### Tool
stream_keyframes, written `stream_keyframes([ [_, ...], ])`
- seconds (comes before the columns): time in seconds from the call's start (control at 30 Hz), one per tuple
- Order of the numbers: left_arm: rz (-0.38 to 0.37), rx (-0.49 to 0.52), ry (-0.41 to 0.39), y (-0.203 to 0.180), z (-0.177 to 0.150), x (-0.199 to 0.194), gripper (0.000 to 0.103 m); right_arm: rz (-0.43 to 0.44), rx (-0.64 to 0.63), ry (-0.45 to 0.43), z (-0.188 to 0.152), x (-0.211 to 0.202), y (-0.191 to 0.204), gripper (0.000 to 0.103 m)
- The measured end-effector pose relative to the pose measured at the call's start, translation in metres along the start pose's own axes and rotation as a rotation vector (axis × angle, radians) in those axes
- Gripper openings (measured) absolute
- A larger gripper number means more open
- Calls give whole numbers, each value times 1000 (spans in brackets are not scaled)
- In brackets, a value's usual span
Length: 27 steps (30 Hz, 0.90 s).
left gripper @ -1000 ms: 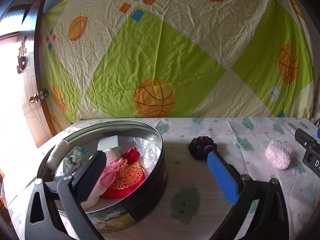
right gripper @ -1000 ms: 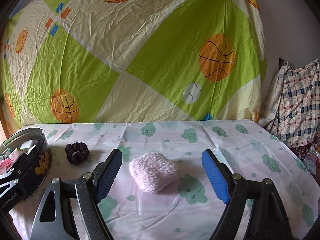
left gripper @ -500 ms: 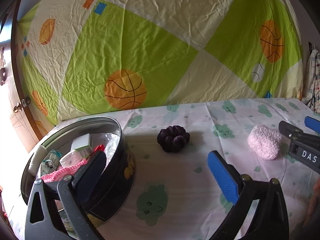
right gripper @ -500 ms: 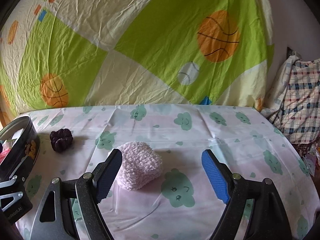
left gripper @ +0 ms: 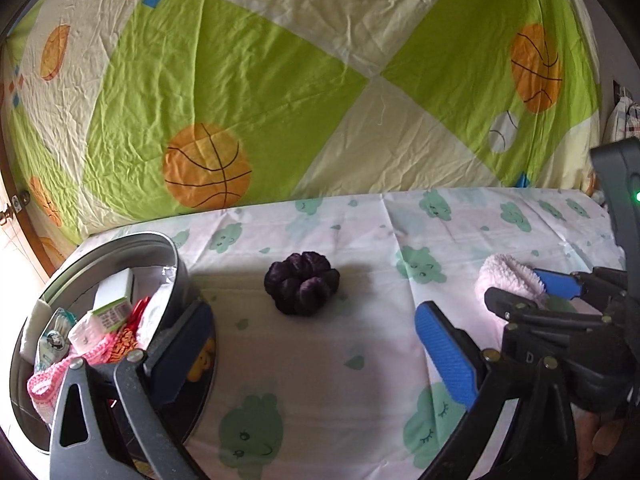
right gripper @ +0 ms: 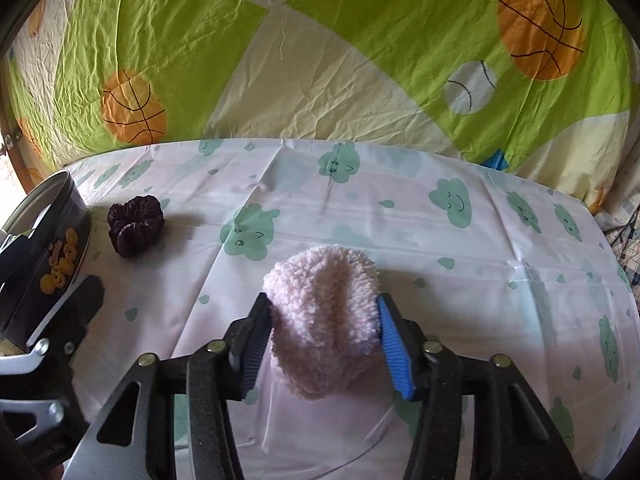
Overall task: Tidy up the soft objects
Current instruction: 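Grasp the pink fuzzy sock with the right gripper while the left gripper grasps the purple scrunchie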
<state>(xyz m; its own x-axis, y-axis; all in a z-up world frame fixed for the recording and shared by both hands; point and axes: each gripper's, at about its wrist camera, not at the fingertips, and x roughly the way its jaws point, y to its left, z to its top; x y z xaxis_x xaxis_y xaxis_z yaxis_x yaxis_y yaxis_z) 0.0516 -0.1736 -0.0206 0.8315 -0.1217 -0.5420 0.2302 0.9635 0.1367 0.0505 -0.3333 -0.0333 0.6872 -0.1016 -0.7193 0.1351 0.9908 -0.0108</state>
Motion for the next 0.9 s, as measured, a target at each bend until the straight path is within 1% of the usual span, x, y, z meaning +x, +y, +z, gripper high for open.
stream_keyframes([
  [0.1, -5, -17, 55, -8, 12, 20, 103, -12, 21, -20, -2, -5, -6, 33],
  [0.17, 6, -34, 89, -14, 19, 33, 103, -61, 50, -43, -3, -11, -15, 30],
  [0.23, 29, -35, 120, -23, 26, 45, 103, -104, 93, -73, -4, -18, -28, 30],
  [0.33, 52, -41, 133, -33, 32, 55, 103, -145, 179, -110, -2, -27, -50, 30],
  [0.4, 65, -40, 144, -37, 35, 61, 103, -166, 211, -134, -1, -32, -60, 30],
  [0.5, 93, -42, 147, -36, 41, 66, 103, -162, 256, -164, 0, -38, -70, 30],
  [0.57, 104, -65, 149, -28, 43, 68, 103, -158, 280, -176, -1, -41, -73, 30],
  [0.73, 147, -117, 171, -9, 45, 81, 103, -159, 282, -171, 0, -40, -73, 30],
  [0.8, 141, -136, 218, -5, 40, 91, 102, -154, 286, -159, 0, -38, -73, 30],
  [0.9, 107, -159, 295, -2, 32, 106, 100, -157, 287, -155, 0, -37, -73, 30],
])
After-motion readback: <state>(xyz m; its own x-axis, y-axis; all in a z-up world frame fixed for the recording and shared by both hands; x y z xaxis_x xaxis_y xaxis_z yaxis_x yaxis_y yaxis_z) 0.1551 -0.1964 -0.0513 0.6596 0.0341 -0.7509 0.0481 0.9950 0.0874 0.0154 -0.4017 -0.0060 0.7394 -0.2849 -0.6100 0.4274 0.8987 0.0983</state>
